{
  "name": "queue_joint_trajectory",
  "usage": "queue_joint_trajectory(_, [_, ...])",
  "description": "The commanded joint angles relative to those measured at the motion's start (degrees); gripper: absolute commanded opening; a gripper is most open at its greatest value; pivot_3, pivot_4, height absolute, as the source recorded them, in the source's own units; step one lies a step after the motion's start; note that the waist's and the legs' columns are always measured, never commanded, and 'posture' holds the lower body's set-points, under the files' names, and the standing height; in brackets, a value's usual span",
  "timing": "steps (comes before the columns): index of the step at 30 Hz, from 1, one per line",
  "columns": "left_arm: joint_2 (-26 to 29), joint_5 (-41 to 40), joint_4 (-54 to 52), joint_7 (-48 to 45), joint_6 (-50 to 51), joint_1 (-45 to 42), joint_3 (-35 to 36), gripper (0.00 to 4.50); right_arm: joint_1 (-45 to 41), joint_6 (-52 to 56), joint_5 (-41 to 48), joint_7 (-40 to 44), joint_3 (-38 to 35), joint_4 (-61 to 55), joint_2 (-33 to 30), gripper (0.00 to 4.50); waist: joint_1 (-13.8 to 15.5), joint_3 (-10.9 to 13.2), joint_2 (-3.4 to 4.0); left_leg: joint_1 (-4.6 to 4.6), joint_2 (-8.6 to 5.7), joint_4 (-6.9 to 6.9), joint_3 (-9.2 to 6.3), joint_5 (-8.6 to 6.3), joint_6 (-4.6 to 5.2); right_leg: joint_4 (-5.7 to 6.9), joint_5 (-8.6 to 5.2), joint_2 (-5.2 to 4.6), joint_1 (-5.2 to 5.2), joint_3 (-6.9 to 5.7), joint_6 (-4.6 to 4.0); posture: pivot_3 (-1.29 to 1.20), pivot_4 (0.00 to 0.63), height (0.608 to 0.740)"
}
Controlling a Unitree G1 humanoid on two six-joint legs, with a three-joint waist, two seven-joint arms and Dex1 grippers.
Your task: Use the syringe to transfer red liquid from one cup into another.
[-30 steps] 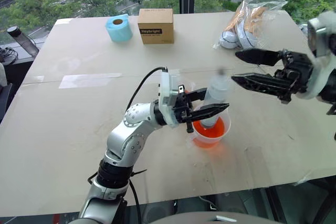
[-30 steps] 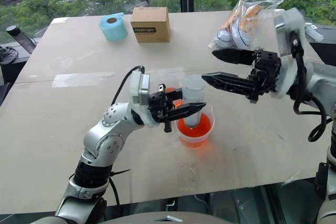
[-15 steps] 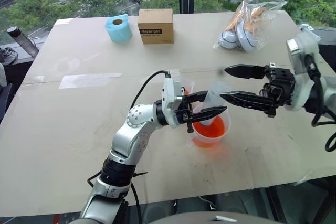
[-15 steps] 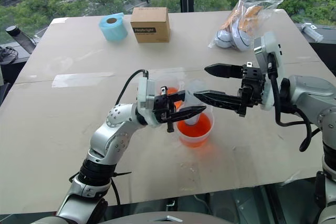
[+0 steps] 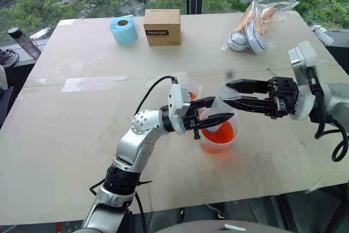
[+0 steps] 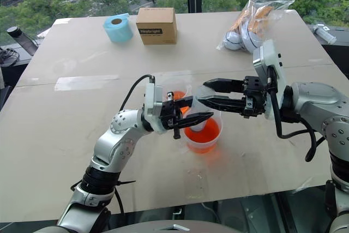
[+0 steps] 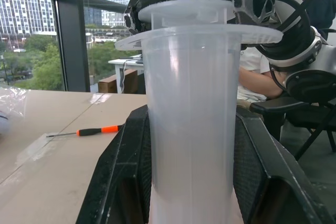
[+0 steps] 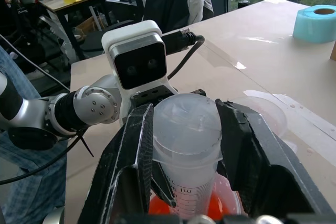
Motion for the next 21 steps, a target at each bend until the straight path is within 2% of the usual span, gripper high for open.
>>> queue_joint_trajectory(1, [-0.4, -1.4, -2.2, -0.3, 0.5, 0.0, -0.5, 1.38, -1.4, -1.3, 1.6, -0.5, -2.5, 0.8, 0.2, 1.38, 0.0, 0.0, 0.00, 0.00, 0.00, 0.00, 0.00, 0.00, 0.00, 0.00, 0.00, 0.00, 0.00, 0.00, 0.00, 0.00, 0.150, 0.740])
queue_joint_trajectory(7, [-0.4, -2.0, -2.3, -0.3, 1.2, 0.1, -0.7, 1.38, -3.5, -1.1, 6.6, -3.6, -5.9, 4.3, 0.9, 1.38, 0.0, 0.0, 0.00, 0.00, 0.00, 0.00, 0.00, 0.00, 0.00, 0.00, 0.00, 0.00, 0.00, 0.00, 0.00, 0.00, 0.150, 0.740])
queue_joint_trajectory(14, [0.0, -3.1, -3.1, 0.1, 2.3, 0.5, -1.0, 1.38, -7.2, -2.0, 16.4, -12.0, -9.8, 10.0, 2.2, 1.38, 0.0, 0.0, 0.00, 0.00, 0.00, 0.00, 0.00, 0.00, -0.01, 0.01, 0.00, -0.01, 0.00, 0.00, 0.00, 0.00, 0.150, 0.740])
queue_joint_trajectory(21, [0.2, -3.5, -3.0, 0.2, 2.4, 0.5, -1.2, 1.38, -7.2, -3.3, 21.7, -16.2, -10.3, 12.5, 1.9, 1.38, 0.0, 0.0, 0.00, -0.01, 0.00, 0.00, 0.00, 0.00, 0.00, 0.00, 0.00, -0.01, 0.00, 0.00, 0.00, 0.00, 0.150, 0.740])
